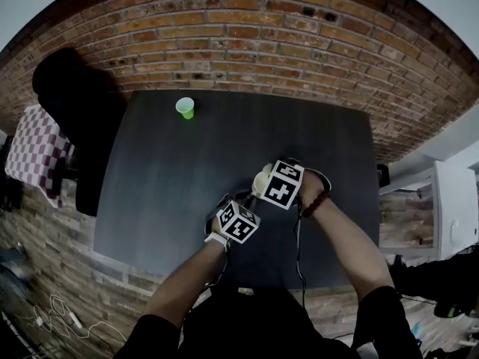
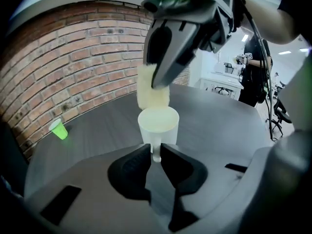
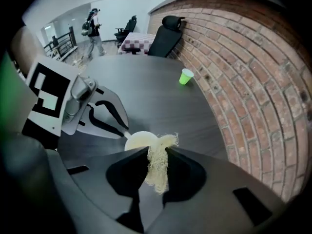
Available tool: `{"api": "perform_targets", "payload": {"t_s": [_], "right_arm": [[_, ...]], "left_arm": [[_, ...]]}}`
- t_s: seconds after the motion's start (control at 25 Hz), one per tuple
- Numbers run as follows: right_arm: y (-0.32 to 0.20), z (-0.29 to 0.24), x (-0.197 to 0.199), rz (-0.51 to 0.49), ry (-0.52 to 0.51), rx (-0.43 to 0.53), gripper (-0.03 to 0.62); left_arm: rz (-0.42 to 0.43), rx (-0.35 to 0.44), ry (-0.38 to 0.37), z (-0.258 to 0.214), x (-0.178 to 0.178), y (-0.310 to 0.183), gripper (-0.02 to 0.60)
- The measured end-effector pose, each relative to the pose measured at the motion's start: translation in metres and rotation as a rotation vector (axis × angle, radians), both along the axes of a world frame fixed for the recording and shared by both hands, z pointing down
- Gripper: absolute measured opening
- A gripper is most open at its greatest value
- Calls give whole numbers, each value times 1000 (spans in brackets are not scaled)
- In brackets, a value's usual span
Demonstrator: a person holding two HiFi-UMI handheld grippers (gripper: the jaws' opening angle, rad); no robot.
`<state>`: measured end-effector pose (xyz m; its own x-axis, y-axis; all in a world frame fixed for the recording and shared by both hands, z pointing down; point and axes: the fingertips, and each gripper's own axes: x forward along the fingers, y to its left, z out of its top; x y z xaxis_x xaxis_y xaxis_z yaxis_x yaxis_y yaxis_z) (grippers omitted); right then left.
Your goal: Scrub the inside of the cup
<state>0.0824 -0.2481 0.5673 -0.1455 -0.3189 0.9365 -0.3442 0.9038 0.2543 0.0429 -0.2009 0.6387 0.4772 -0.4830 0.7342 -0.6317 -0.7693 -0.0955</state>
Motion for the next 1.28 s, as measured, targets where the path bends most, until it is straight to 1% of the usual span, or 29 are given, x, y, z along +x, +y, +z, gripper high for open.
{"api": "perform_targets", "payload": {"t_s": [0.08, 0.16, 0.2, 0.28, 0.32, 0.36, 0.44, 0.52, 0.64, 0.76, 0.92, 1.0, 1.08, 1.2, 1.28], "right_arm": [[-12, -33, 9, -6, -15, 84, 91], [-19, -61, 7, -51, -73, 129, 91], [-16, -68, 1, -106, -112, 121, 91], [2, -63, -10, -256, -156, 53, 91], [11, -53, -12, -319, -148, 11, 91], [18, -39, -12, -360, -126, -26, 91], [23, -10, -10, -398, -60, -65, 91], [22, 14, -11, -417, -4, -67, 91], [20, 38, -21, -440, 36, -68, 91], [16, 59, -23, -469, 102, -82, 91], [15, 74, -20, -410, 83, -166, 91], [17, 68, -20, -392, 55, -212, 91], [20, 50, -23, -381, -3, -271, 91], [28, 7, -27, -372, -137, -371, 90], [28, -30, -29, -366, -250, -401, 91]], "left_arm": [[-3, 2, 4, -1, -1, -1, 74], [-7, 9, 8, -1, -3, -4, 74], [-9, 10, 10, 0, -4, -4, 74], [-12, 10, 11, 1, -4, -3, 74], [-12, 10, 11, 1, -4, -2, 74], [-12, 9, 9, 1, -5, -1, 74], [-11, 7, 6, 1, -6, 1, 74], [-10, 6, 5, 1, -7, 1, 74], [-13, 1, 5, 3, -8, 1, 74], [-15, -2, 4, 5, -7, 0, 74], [-9, -5, -7, 8, -5, 0, 74], [-10, -7, -9, 8, -5, -1, 74], [-10, -4, -9, 8, -5, -2, 74], [-10, 0, -5, 7, -4, -2, 74], [-10, 0, -2, 6, -5, -2, 74]]}}
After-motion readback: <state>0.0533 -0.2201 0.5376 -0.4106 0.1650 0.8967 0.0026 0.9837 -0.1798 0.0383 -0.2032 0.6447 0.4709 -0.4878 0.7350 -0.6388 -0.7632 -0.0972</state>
